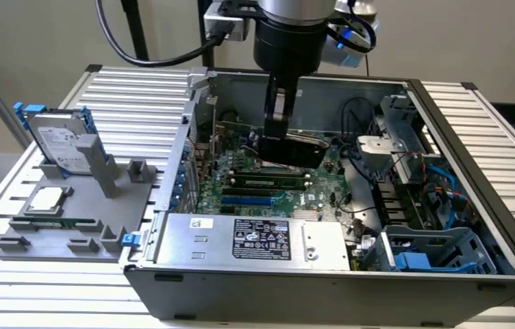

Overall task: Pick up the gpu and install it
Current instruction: 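Insert the gpu into the slot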

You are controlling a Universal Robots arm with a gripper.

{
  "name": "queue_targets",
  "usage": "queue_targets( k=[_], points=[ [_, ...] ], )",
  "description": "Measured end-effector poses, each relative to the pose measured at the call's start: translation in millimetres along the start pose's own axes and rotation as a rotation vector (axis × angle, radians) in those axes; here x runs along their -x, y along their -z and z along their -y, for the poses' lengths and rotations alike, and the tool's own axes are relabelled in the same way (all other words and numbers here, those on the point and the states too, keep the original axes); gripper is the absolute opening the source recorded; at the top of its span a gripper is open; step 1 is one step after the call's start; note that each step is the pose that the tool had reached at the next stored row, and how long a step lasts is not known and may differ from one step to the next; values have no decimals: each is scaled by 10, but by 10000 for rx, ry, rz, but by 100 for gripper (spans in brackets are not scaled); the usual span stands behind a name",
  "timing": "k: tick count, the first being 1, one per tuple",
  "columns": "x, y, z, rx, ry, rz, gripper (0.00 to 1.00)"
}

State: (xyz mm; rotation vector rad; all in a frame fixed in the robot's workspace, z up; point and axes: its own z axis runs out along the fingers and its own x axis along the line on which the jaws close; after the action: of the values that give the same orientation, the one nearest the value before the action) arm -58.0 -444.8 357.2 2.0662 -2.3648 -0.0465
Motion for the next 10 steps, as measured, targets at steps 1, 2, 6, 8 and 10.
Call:
queue_targets(
  k=[1,2,6,8,10],
  points=[
    [0,-14,0,3,187,-5,0],
    [0,-29,1,4,365,-8,0],
    [-3,-90,2,16,1018,-16,0],
    [-13,-126,2,19,1168,-1,0],
    [-27,-162,-2,20,1193,17,0]
  ],
)
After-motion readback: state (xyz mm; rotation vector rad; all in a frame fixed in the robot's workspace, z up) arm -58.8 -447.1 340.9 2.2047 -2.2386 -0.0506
